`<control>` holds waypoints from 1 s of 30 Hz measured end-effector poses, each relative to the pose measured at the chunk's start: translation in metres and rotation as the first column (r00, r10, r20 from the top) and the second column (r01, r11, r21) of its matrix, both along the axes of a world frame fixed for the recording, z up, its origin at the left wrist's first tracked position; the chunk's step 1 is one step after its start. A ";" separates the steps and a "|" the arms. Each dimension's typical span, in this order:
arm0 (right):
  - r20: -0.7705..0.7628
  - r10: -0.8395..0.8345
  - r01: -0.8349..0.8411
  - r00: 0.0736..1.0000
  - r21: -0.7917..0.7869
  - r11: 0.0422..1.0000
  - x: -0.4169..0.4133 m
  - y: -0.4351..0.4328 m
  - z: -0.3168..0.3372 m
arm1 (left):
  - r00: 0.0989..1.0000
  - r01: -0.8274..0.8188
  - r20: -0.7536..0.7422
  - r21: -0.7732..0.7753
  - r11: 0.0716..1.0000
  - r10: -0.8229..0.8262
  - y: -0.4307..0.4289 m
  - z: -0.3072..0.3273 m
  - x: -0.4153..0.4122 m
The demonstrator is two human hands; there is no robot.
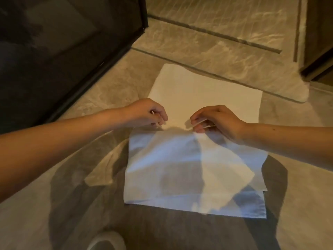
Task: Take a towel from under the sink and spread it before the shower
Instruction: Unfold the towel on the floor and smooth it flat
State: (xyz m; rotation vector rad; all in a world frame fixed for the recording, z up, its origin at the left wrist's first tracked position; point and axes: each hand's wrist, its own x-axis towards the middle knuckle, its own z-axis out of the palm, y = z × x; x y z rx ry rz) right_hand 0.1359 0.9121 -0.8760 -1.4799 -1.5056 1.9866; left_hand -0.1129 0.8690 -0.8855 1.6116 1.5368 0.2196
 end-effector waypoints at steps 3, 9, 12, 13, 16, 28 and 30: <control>0.146 -0.043 -0.016 0.988 0.386 0.923 0.004 0.017 -0.007 | 0.994 0.027 -0.109 0.305 0.952 0.006 0.023 -0.020 0.015; 0.750 -0.014 -0.600 0.662 0.541 0.590 0.018 0.042 -0.055 | 0.807 0.392 -0.553 0.244 0.887 -0.205 0.057 -0.076 0.038; 0.784 -0.120 -0.543 0.609 0.522 0.658 0.015 0.046 -0.082 | 0.808 0.394 -0.564 0.304 0.867 -0.169 0.065 -0.095 0.041; 0.773 -0.156 -0.490 0.615 0.529 0.693 0.014 0.045 -0.091 | 0.818 0.394 -0.553 0.342 0.853 -0.156 0.066 -0.099 0.041; 0.742 -0.268 -0.407 0.614 0.589 0.698 0.011 0.042 -0.109 | 0.833 0.403 -0.534 0.410 0.818 -0.144 0.073 -0.106 0.037; 0.772 -0.301 -0.414 0.559 0.575 0.706 0.016 0.077 -0.107 | 0.811 0.407 -0.569 0.381 0.830 -0.136 0.113 -0.106 0.049; 0.806 -0.264 -0.441 0.530 0.528 0.726 0.014 0.077 -0.101 | 0.810 0.412 -0.563 0.345 0.843 -0.166 0.115 -0.102 0.050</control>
